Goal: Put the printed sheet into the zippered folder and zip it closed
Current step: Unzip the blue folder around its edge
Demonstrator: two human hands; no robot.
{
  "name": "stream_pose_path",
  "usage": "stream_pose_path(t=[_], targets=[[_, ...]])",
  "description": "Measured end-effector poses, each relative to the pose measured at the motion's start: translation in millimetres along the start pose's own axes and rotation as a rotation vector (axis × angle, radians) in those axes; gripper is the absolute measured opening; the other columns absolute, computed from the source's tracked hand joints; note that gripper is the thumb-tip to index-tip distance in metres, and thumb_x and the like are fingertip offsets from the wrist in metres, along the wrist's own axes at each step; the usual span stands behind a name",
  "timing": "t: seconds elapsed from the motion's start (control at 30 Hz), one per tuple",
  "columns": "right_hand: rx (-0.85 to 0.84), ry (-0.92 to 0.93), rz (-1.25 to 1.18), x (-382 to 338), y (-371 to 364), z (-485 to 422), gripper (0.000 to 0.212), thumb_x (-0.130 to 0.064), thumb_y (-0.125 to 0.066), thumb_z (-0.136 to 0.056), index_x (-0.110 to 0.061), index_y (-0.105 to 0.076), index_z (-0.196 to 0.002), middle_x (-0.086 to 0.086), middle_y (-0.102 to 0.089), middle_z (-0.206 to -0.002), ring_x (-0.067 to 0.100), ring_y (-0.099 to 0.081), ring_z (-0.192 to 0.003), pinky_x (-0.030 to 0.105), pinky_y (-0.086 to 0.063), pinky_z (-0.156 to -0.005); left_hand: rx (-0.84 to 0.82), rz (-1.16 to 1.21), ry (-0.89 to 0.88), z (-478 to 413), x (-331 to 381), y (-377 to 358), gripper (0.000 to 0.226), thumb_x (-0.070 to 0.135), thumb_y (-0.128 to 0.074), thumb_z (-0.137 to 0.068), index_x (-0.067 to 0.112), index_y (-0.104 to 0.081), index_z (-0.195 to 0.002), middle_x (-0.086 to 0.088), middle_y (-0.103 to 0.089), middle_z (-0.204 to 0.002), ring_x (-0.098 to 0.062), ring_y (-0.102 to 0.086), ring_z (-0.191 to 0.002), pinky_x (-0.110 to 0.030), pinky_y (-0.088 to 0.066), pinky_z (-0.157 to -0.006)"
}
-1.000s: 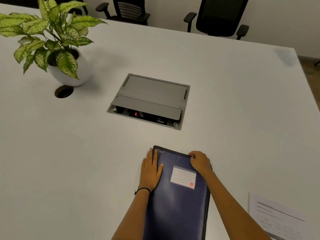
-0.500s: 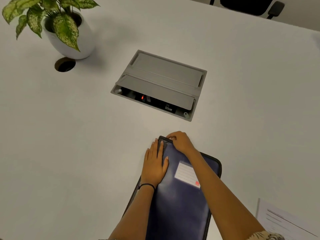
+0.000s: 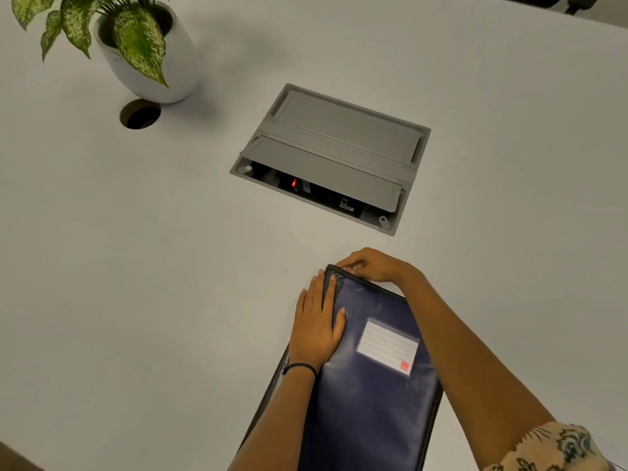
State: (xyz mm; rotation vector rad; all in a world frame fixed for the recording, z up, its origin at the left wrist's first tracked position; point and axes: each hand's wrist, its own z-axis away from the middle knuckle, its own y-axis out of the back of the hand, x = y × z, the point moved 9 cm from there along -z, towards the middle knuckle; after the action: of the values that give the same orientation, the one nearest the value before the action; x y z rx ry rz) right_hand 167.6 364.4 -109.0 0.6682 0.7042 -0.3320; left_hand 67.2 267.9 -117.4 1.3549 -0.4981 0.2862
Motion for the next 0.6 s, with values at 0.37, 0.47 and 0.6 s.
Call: stream_pose_path(t=[0.37,0.47,0.6], targets=[[-0.147,0.006,0.071,-4.3,-5.4,-8.5,0.036,-0.002,-0.043,-0.095,-0.01,-0.051,-0.129,0.014,-0.052,-0.134,0.03,-0.047,-0.12,0.043,-0.042,-0.103,0.005,-0.02,0.0,1.1,1.6,0.7,0.061,0.045,-0.027,-0.095,0.024,-0.001,-0.146,-0.006,-0.016,-0.158,-0.024,-0.016,-0.146,-0.038,-0.004,-0.117],[-0.17,0.004,0.135,-7.8,-6.4,-11.8,0.033,-0.001,-0.044,-0.093,-0.01,-0.052,-0.124,0.014,-0.057,-0.119,0.03,-0.05,-0.106,0.033,-0.05,-0.09,0.015,-0.025,0.0,1.3,1.5,1.8,0.061,0.046,-0.027,-0.095,0.021,-0.01,-0.148,-0.008,-0.021,-0.157,-0.026,-0.022,-0.144,-0.043,-0.007,-0.116],[-0.127,0.039,0.199,-14.1,-2.8,-11.9,0.023,-0.003,-0.047,-0.092,-0.009,-0.056,-0.112,0.018,-0.06,-0.111,0.031,-0.052,-0.098,0.036,-0.047,-0.085,0.016,-0.023,0.004,1.1,0.8,0.6,0.061,0.042,-0.033,-0.095,0.02,-0.013,-0.149,-0.007,-0.023,-0.156,-0.026,-0.025,-0.143,-0.043,-0.006,-0.115]])
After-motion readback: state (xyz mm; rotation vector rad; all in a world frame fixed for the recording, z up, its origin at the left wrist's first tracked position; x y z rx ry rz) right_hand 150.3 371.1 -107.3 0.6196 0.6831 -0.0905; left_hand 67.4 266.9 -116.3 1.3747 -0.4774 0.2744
